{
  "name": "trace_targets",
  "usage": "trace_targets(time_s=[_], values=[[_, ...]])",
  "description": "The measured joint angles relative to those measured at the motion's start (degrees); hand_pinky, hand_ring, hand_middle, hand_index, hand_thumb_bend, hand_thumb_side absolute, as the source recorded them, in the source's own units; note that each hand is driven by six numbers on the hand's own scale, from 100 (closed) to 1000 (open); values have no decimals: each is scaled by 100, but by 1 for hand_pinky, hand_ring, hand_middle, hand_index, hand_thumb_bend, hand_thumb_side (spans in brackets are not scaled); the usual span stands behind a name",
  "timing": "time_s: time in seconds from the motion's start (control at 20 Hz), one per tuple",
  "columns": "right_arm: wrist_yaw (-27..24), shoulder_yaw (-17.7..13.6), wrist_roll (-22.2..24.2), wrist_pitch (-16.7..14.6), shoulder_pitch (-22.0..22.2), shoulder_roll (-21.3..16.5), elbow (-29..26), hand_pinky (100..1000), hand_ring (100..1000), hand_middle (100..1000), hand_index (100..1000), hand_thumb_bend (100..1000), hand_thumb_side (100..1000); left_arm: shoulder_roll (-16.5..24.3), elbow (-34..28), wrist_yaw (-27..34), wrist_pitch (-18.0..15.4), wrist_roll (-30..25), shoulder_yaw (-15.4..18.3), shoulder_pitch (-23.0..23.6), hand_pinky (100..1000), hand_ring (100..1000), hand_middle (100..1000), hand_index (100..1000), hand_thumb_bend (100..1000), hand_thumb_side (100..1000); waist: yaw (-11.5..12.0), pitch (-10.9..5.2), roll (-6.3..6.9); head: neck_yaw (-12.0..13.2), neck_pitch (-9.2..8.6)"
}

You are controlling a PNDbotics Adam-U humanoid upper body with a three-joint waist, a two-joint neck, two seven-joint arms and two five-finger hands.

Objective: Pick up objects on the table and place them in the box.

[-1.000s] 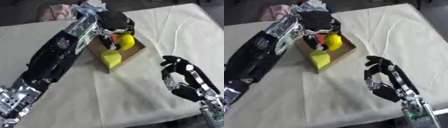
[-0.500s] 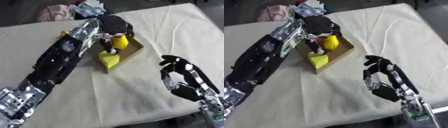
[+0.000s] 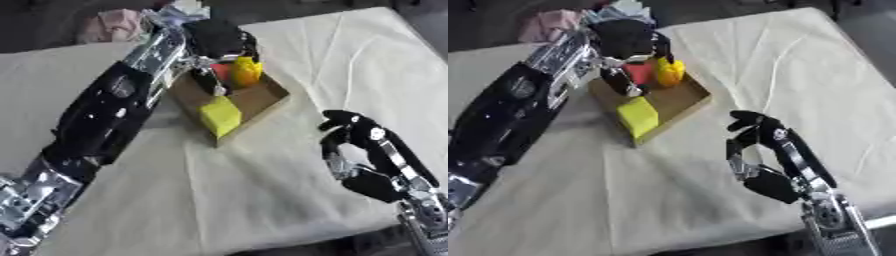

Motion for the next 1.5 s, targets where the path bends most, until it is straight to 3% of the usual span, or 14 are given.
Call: trace_targets(time_s=[0.35,0.85,1.3,1.5], values=[[8,-52,-57,7,55,-5,2,621,612,675,858,100,340,632,255,230,592,-138,418,192,798,730,768,867,396,230,131,0,0,-109,-22],[10,-54,-68,3,69,-5,4,621,612,676,858,100,324,645,1864,-452,1445,296,1136,215,792,731,777,882,463,365,41,6,-17,-106,-42],[7,-53,-75,12,12,-5,2,620,611,676,858,100,310,640,2529,-536,1902,731,1471,217,781,715,769,885,474,490,-173,121,-70,198,-164],[5,-52,-78,17,-28,-4,2,620,611,676,858,100,310,639,2676,-356,2008,779,1515,271,771,700,755,871,440,462,-228,193,-71,433,-221]])
